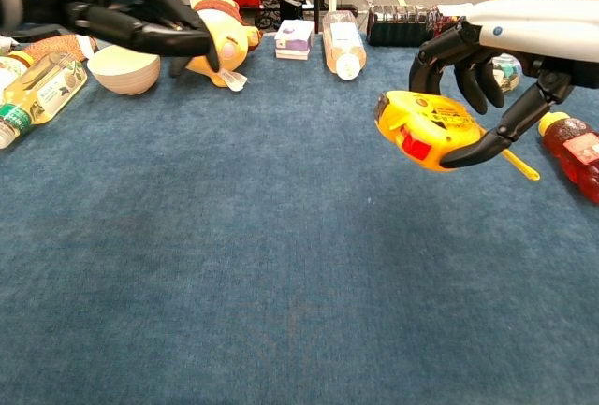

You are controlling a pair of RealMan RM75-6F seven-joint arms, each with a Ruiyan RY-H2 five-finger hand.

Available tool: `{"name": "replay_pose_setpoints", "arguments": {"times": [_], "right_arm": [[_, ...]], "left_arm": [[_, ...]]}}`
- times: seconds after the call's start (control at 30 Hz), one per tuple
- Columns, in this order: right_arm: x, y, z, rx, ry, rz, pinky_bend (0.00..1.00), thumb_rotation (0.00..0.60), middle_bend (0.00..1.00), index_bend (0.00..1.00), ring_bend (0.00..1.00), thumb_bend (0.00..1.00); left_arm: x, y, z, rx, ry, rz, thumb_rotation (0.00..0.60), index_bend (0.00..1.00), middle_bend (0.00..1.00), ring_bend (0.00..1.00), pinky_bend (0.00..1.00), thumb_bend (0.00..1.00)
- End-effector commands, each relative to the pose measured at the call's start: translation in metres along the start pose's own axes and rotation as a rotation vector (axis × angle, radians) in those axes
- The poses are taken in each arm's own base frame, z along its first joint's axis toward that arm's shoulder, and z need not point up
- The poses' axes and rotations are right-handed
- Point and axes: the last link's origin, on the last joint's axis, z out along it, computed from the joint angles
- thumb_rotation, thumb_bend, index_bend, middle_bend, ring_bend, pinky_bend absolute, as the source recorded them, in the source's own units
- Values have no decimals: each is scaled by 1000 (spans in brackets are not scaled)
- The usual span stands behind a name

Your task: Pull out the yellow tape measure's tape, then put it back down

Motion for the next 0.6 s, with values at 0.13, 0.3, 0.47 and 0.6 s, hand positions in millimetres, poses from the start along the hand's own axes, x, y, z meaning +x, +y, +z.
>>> {"name": "replay_pose_setpoints", "arguments": {"times": [0.13, 0.3, 0.47, 0.6], "right_arm": [[3, 1, 2, -14, 10, 25, 592, 418, 636, 607, 612, 241], [8, 3, 2, -22, 19, 32, 592, 419, 636, 607, 611, 247], [12, 5, 2, -25, 28, 35, 590, 421, 636, 607, 610, 246], [13, 4, 1, -16, 35, 38, 589, 419, 638, 608, 610, 246]], "left_arm": [[-12, 27, 38, -89, -27, 40, 404, 614, 307, 129, 167, 328], [-14, 40, 49, -114, -8, 91, 534, 614, 260, 81, 158, 341], [-14, 48, 54, -120, 20, 97, 521, 614, 252, 70, 155, 343], [-14, 51, 56, -121, 30, 88, 519, 610, 245, 64, 151, 340]]}}
